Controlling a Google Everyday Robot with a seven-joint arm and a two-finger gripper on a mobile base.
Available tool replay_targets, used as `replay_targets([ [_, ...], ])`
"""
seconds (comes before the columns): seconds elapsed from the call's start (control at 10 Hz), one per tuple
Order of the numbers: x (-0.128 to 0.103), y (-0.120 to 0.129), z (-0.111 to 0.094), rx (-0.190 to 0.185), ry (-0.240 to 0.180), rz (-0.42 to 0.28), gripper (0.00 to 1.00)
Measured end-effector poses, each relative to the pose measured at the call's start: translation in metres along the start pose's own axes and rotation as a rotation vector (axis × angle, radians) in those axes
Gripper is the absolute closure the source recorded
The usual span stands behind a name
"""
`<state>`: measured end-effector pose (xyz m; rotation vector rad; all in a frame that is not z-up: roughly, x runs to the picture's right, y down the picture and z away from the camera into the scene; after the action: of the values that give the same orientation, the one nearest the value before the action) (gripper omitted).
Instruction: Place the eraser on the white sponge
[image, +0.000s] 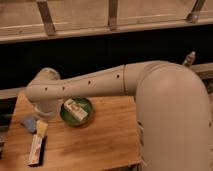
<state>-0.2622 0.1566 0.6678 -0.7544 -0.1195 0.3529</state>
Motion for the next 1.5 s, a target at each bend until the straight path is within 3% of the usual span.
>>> replay_targets([
  [0.3, -0.014, 0.014, 0.033, -0.078, -0.002, -0.039, 0.20],
  [0.5, -0.048, 0.039, 0.062, -0.124, 0.015, -0.107, 0.20],
  [0.8, -0.082, 0.060, 0.099, -0.154, 0.061, -0.172, 0.20],
  [0.9, -0.085, 0.062, 0.108, -0.158, 0.072, -0.175, 0.20],
  [1.3, -0.084, 0.061, 0.108, -0.158, 0.077, -0.175, 0.20],
  [1.5, -0.073, 0.060, 0.117, -0.172, 0.087, -0.133, 0.20],
])
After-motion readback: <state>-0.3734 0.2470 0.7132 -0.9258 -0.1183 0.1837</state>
